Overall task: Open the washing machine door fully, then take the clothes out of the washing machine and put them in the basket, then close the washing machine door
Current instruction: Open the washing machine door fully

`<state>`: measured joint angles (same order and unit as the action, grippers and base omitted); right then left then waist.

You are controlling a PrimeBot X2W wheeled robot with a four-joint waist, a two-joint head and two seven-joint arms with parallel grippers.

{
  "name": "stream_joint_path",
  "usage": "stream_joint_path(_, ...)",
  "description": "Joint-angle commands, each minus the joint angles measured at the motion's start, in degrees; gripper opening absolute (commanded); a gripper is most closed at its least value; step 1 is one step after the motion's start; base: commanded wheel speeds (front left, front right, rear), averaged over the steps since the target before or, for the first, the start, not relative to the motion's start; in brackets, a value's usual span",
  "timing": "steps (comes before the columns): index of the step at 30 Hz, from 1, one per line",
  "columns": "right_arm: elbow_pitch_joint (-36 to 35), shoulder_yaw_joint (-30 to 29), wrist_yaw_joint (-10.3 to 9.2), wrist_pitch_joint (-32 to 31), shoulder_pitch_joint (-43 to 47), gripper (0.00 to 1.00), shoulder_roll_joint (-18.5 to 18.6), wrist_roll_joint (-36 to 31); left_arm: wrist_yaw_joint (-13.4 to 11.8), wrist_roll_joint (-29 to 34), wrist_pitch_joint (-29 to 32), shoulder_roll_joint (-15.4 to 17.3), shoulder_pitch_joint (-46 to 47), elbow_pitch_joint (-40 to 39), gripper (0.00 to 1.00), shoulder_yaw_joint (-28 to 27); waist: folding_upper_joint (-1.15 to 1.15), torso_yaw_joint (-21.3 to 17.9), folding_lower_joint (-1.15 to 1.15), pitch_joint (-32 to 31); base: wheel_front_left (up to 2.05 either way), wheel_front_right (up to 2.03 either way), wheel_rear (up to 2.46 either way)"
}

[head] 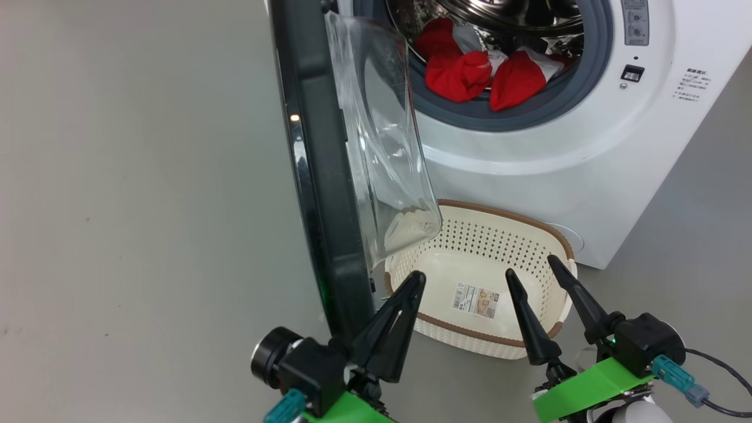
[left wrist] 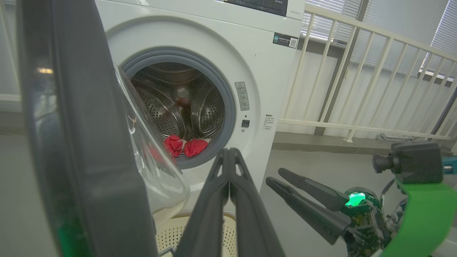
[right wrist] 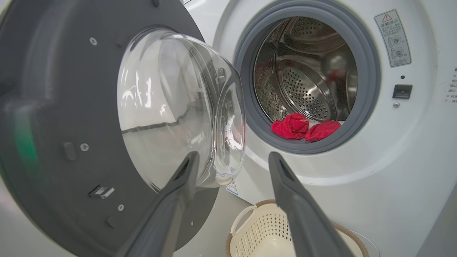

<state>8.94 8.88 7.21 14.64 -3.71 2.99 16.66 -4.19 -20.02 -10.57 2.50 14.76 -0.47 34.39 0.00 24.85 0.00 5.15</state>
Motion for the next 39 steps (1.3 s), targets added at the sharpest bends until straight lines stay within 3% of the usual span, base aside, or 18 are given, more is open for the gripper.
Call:
stream_joint_path(1, -1.23, 1.57, 0.28, 0.36, -1.49, 1.0, -0.12, 0.04, -0.66, -0.48, 0.23, 0.38, 2.5, -0.5, 0.0, -1.46, 0.0, -0.17, 0.0, 0.09, 0.0, 0.0, 0.0)
stream_joint_path(12, -0.86, 1.62, 0.28, 0.36, -1.62, 1.0, -0.12, 0.18, -7.35, -2.95, -0.22, 0.38, 6.7, 9.52, 0.0, -2.25, 0.0, -0.85, 0.0, 0.74, 0.0, 0.0, 0.0)
stream_joint_path(39, 0.51, 1.8, 0.28, 0.36, -2.75, 1.0, -0.12, 1.57, -12.82, -4.58, -0.7, 3.88, 3.08, 5.2, 0.0, -7.4, 0.0, 6.41, 0.0, 3.42, 0.0, 0.0, 0.0)
